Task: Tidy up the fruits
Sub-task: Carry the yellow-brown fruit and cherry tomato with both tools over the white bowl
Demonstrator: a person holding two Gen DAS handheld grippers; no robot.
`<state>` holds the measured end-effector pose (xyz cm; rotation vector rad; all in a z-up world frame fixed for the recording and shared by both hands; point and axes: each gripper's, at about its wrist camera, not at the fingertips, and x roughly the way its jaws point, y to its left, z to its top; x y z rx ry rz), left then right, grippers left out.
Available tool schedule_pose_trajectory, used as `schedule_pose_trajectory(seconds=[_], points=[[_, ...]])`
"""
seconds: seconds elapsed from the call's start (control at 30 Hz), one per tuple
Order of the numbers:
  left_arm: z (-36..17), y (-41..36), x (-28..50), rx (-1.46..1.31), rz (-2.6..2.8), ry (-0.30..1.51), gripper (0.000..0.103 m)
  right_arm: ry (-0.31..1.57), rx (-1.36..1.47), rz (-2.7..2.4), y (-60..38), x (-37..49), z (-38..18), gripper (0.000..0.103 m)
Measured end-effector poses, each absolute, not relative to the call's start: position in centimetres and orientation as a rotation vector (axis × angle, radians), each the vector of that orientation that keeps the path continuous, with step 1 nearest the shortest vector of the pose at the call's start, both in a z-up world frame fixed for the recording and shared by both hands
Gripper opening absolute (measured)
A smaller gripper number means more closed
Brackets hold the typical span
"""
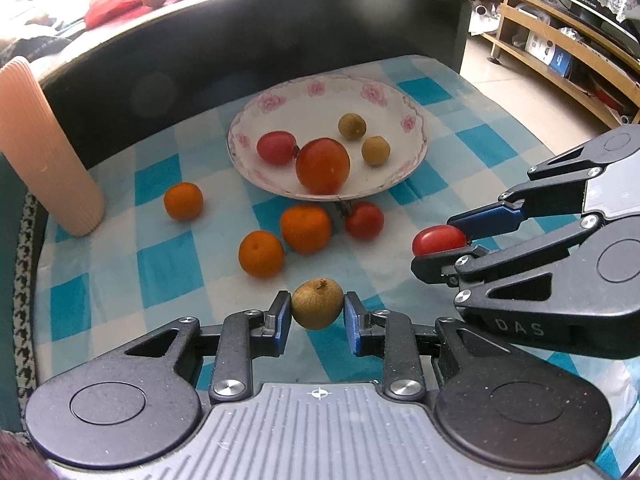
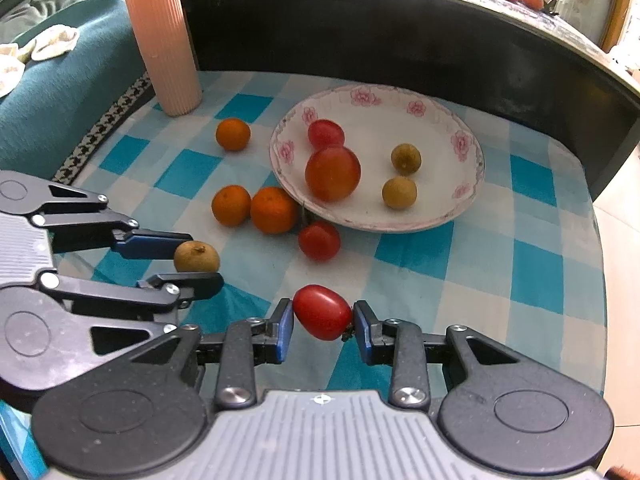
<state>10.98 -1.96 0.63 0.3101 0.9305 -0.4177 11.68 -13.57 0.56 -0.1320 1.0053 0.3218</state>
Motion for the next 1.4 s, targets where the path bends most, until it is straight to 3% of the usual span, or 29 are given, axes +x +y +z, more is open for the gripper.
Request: schedule_pose_trajectory(seconds=[1.4], points=[[5.3, -5.2, 16.6, 0.287, -0.384, 0.799, 0.034, 0.872, -0.023, 0.199, -16.4, 16.1, 5.2, 0.047]])
